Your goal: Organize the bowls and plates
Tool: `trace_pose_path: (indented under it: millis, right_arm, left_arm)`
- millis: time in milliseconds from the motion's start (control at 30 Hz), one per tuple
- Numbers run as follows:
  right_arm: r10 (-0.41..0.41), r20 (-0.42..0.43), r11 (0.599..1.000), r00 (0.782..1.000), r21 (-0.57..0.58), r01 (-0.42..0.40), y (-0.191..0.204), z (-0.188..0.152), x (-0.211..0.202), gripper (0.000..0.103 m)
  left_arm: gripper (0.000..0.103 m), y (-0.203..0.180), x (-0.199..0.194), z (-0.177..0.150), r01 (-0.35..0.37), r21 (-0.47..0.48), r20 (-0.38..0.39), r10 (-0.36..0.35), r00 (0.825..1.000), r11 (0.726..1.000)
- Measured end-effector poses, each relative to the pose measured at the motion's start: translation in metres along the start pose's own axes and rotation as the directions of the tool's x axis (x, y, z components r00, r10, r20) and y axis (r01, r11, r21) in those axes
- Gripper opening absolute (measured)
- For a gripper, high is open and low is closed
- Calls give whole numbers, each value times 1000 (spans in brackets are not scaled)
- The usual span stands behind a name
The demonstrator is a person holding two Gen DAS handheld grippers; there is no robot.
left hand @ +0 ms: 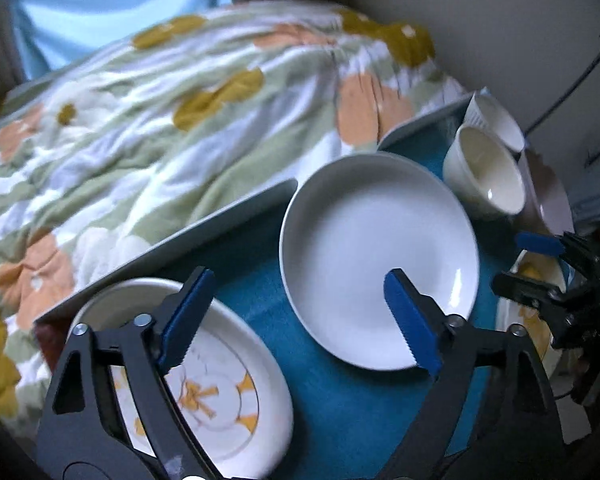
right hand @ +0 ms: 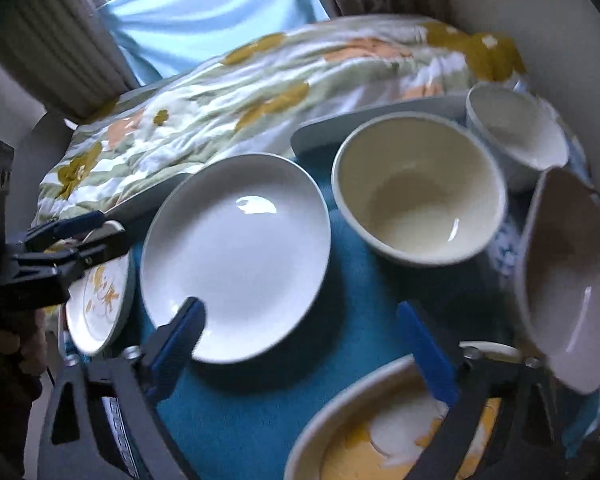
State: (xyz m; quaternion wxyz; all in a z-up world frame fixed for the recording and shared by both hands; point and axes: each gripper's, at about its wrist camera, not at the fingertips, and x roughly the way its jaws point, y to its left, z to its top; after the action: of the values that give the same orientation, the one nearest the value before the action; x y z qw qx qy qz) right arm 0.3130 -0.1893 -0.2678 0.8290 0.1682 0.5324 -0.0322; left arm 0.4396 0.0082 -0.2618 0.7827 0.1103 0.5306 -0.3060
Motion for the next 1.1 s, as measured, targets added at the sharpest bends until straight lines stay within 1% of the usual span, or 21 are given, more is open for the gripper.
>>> trace_pose_path:
  millis: [33,67,133,267,300,367,433,500,567,600,633,667,733,767,800,900,1000,1100]
  right_arm:
    - [-2,-11,1000,1000,8,2,0,2,7,75]
    - [-7,-17,1000,1000,14,7,0,2,12,71]
    - [-19,-33,999,999,25,20,-1,3,21,62]
    - [-21,-48,998,999,53,23,-5,1,32,53]
    - [-20,-48,998,999,60,23,-7,1,33,49]
    - [-16,-49,998,999,65,19,-7,3,35,44]
    - [-9,-50,998,999,61,12,-7,4,38,40]
    - [-3,-54,999,999,51,6,-6,5,41,36]
    - [-8,-52,999,999,43,11,-6,6,42,36]
    - [-11,-52,999,999,43,13,-6,7,43,33]
    - [-9,-52,999,999,45,11,-7,8,45,29]
    - [-6,-53,999,999,45,8,-7,8,46,26]
    - [3,-53,999,999,38,-1,-6,9,47,18]
    - [13,-54,999,998,34,-11,-5,10,48,18]
    - [2,-52,1000,999,25,-1,-3,10,48,18]
    - [-15,-52,1000,999,4,15,0,10,48,18]
    - [-34,-50,999,998,-24,33,4,11,47,18]
    - [-49,-34,998,998,-46,47,7,10,44,18]
  left_arm:
    - [77,2,8,1,12,3,-16,-12,1000,1000]
    - [75,4,16,1,27,6,-33,-27,999,1000]
    - [63,6,29,1,50,7,-68,-50,996,999]
    - [52,7,44,-2,79,20,-106,-77,991,997]
    - [48,7,46,-3,84,22,-110,-81,991,996]
    - [44,9,49,-4,95,23,-121,-92,988,995]
    - [34,10,51,-5,103,21,-131,-100,986,994]
    - [31,10,53,-6,116,19,-143,-112,983,993]
    - [29,10,54,-5,126,19,-142,-122,982,992]
    - [25,10,55,-5,130,19,-142,-126,982,991]
    - [23,10,56,-4,123,21,-143,-118,983,992]
    - [21,10,57,-5,113,24,-143,-108,984,993]
    - [19,11,56,-5,116,16,-137,-112,984,993]
    - [19,11,56,-4,117,13,-137,-114,984,993]
    - [19,11,56,-4,113,14,-137,-110,985,994]
    - [19,4,54,-4,73,43,-129,-67,989,996]
    - [20,2,54,-5,58,49,-120,-51,991,997]
    - [20,1,50,-4,42,58,-92,-37,995,997]
